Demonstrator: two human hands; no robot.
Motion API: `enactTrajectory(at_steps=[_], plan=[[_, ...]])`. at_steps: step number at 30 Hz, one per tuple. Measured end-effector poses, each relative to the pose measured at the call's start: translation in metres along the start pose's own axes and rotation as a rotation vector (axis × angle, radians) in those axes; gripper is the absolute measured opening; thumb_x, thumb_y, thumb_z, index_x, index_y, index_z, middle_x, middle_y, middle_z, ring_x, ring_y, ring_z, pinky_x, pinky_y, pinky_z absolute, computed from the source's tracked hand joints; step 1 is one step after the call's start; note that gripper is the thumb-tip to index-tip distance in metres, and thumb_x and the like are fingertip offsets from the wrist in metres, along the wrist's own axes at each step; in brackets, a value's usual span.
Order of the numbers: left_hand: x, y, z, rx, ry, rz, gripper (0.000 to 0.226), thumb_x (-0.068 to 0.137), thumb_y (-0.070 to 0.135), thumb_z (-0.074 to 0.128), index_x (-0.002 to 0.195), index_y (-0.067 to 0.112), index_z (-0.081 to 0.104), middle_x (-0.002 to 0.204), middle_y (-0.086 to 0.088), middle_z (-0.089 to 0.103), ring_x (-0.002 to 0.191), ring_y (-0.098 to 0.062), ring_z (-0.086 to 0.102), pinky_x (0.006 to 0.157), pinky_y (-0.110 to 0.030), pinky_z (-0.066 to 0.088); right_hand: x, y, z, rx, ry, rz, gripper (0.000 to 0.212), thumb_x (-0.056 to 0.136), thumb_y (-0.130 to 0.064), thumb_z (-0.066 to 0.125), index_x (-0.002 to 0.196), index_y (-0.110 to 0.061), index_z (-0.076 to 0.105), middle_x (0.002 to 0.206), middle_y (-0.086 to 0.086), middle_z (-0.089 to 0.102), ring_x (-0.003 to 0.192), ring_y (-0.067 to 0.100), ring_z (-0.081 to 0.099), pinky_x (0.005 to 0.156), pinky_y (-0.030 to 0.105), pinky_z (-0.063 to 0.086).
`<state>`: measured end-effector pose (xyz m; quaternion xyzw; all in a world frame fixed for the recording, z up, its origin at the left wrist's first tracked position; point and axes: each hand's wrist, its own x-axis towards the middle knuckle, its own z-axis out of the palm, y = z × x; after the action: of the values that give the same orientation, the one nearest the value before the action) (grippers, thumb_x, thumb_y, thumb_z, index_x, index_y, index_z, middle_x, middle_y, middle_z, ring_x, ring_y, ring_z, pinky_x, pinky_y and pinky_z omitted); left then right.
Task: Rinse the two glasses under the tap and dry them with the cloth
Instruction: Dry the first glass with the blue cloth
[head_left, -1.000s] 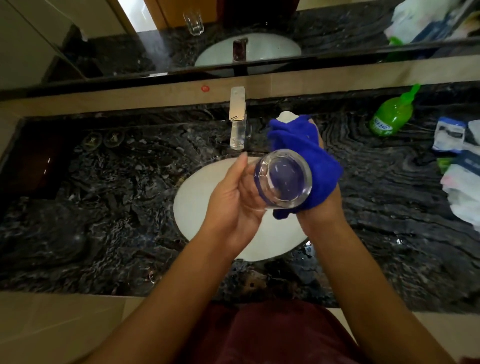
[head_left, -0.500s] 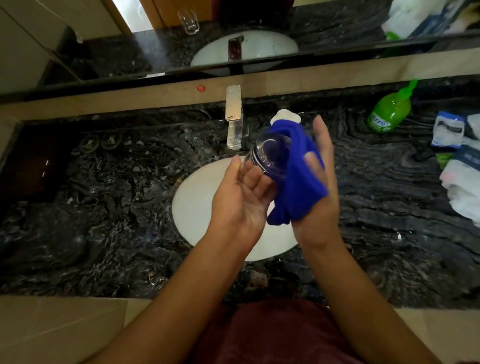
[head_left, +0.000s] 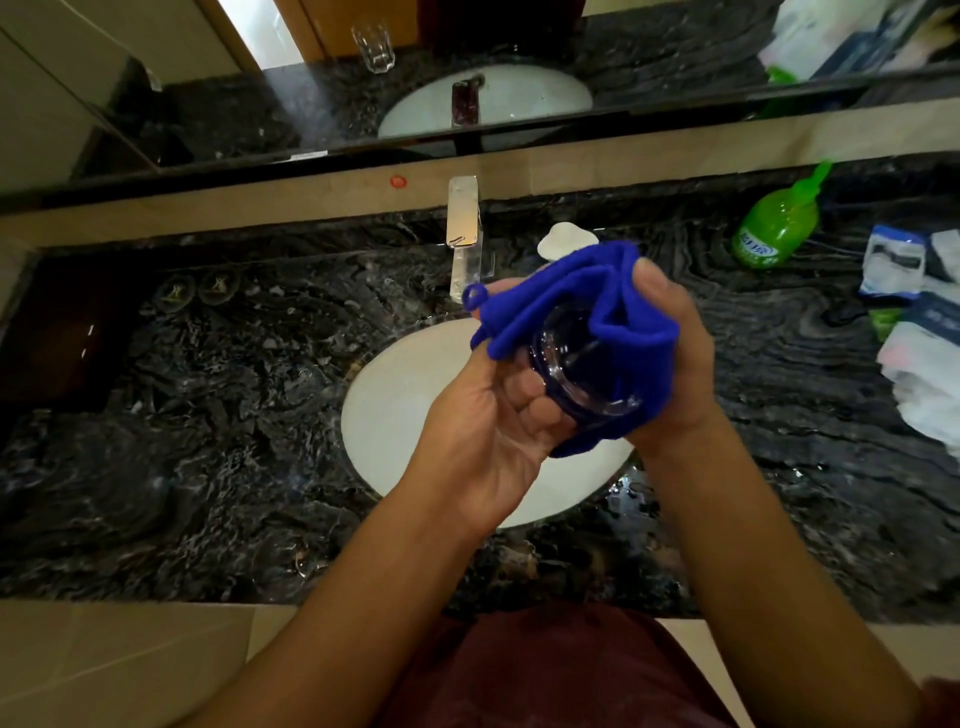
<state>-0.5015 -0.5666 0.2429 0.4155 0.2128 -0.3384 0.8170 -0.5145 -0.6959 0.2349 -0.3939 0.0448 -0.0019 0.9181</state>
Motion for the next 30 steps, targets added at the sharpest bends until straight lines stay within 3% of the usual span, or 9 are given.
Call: enactTrajectory(at_steps=[2,4,7,9,12,15,21,25,30], plan=[[-0.001,0.002,0.001,-0.031,0.000,0.016,0.028,0.097,0.031,0.059,0.121,0.017,0.060,0.123,-0.011,0.045,0.107,-0.032,0.043,0.102,-0.037,0.037,0.002,0.003,0.004,0.084,0.003,-0.059,0.092,0.071,-0.058,0.085,0.127,0.011,0.061,0.112,0.028,0.064,0.100,0.034,0.065,0.092,0.036,0.054],[0.002,0.005,-0.001,-0.082,0.013,0.067,0.020,0.104,0.028,0.053,0.114,0.015,0.065,0.114,-0.011,0.052,0.094,-0.022,0.053,0.105,-0.033,0.043,-0.003,0.015,0.011,0.077,0.076,-0.124,0.052,0.081,-0.060,0.075,0.110,-0.017,0.079,0.106,0.006,0.077,0.101,0.018,0.072,0.093,0.030,0.055],[0.007,0.010,-0.007,-0.128,0.065,0.133,0.040,0.109,0.035,0.048,0.137,0.008,0.057,0.134,-0.020,0.046,0.120,-0.035,0.046,0.126,-0.049,0.022,-0.014,0.035,0.023,-0.080,0.261,-0.185,0.069,0.080,-0.072,0.071,0.128,-0.023,0.069,0.123,0.004,0.075,0.117,0.021,0.069,0.102,0.038,0.054],[0.005,0.010,-0.005,-0.085,0.116,0.199,0.053,0.107,0.040,0.050,0.141,-0.001,0.057,0.140,-0.032,0.052,0.132,-0.047,0.047,0.126,-0.054,0.026,-0.022,0.046,0.027,-0.230,0.300,-0.266,0.083,0.085,-0.070,0.069,0.148,-0.020,0.051,0.141,0.005,0.065,0.128,0.024,0.064,0.107,0.041,0.051],[-0.004,0.005,0.000,0.067,0.161,0.385,0.037,0.107,0.042,0.052,0.096,0.011,0.068,0.089,-0.014,0.071,0.092,-0.032,0.070,0.096,-0.046,0.060,-0.030,0.048,0.031,-0.384,0.319,-0.420,0.075,0.089,-0.047,0.078,0.152,-0.028,0.043,0.146,-0.009,0.058,0.126,0.018,0.065,0.096,0.026,0.056],[-0.011,0.003,0.002,0.229,0.137,0.567,0.041,0.109,0.042,0.048,0.078,0.020,0.064,0.063,0.007,0.058,0.058,-0.008,0.057,0.061,-0.023,0.053,-0.033,0.037,0.032,-0.464,0.275,-0.525,0.071,0.085,-0.023,0.082,0.146,-0.024,0.046,0.138,-0.021,0.057,0.118,0.010,0.067,0.092,0.020,0.055],[-0.022,0.019,0.002,0.584,0.050,0.821,0.045,0.109,0.037,0.043,0.070,0.032,0.065,0.062,0.013,0.058,0.058,-0.004,0.052,0.059,-0.019,0.045,-0.031,0.008,0.033,-0.601,0.155,-0.406,0.058,0.084,-0.031,0.078,0.135,-0.026,0.052,0.132,-0.008,0.065,0.115,0.019,0.069,0.089,0.028,0.057],[-0.028,0.020,-0.001,0.728,-0.023,0.930,0.043,0.113,0.024,0.040,0.080,0.014,0.066,0.068,-0.001,0.065,0.064,-0.002,0.061,0.061,-0.015,0.049,-0.030,-0.004,0.034,-0.658,0.169,-0.302,0.028,0.087,-0.042,0.071,0.112,-0.033,0.065,0.099,-0.010,0.073,0.085,0.007,0.070,0.073,0.022,0.057],[-0.031,0.015,-0.004,0.717,-0.178,0.844,0.042,0.112,0.021,0.038,0.081,0.005,0.061,0.053,-0.004,0.067,0.048,-0.014,0.066,0.057,-0.020,0.053,-0.022,-0.018,0.020,-0.336,0.029,-0.097,0.019,0.085,-0.032,0.068,0.098,-0.021,0.074,0.080,0.001,0.070,0.073,0.014,0.066,0.068,0.025,0.055]])
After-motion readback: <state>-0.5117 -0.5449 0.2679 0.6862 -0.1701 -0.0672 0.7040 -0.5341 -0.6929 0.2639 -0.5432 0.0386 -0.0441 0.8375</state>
